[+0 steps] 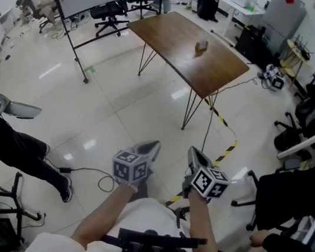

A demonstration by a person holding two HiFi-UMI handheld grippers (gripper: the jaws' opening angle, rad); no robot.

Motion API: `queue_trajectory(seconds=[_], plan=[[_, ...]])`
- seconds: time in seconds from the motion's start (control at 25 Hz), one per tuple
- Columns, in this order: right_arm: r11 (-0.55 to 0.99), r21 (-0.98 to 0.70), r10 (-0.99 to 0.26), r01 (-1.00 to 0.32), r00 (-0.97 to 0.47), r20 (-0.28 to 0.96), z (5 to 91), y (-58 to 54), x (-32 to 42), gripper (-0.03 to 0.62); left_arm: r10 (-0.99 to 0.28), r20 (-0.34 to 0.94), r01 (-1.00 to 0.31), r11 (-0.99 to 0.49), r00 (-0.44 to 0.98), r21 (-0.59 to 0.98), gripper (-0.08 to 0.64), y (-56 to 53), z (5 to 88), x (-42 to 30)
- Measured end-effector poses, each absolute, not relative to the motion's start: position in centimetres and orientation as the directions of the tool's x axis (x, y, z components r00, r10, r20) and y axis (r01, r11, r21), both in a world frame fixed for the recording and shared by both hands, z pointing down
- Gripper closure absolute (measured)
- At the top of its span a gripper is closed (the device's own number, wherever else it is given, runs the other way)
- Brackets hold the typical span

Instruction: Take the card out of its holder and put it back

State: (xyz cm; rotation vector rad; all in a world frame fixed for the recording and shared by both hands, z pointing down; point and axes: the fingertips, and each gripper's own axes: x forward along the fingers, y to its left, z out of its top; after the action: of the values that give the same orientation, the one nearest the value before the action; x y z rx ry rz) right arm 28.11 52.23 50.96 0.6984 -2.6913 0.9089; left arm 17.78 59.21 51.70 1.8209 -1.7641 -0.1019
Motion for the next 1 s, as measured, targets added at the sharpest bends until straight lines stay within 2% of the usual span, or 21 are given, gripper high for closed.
queue_trajectory(seconds=[0.56, 1.0], plan=[[0.689, -0.533, -0.373, -0.49, -0.871, 0.319, 50.8, 40.2, 17.5, 0.586, -0.924, 0.344, -0.886, 0.013, 0.167, 0.464, 0.56, 45.9, 51.2, 7.5], [0.623, -0.556, -0.474, -0.549, -0.831, 0.29, 50.1, 29.0, 8.3, 0.586, -0.896, 0.354, -0.892, -0.093, 0.268, 0.442, 0.56, 33.6, 50.5, -2.7]])
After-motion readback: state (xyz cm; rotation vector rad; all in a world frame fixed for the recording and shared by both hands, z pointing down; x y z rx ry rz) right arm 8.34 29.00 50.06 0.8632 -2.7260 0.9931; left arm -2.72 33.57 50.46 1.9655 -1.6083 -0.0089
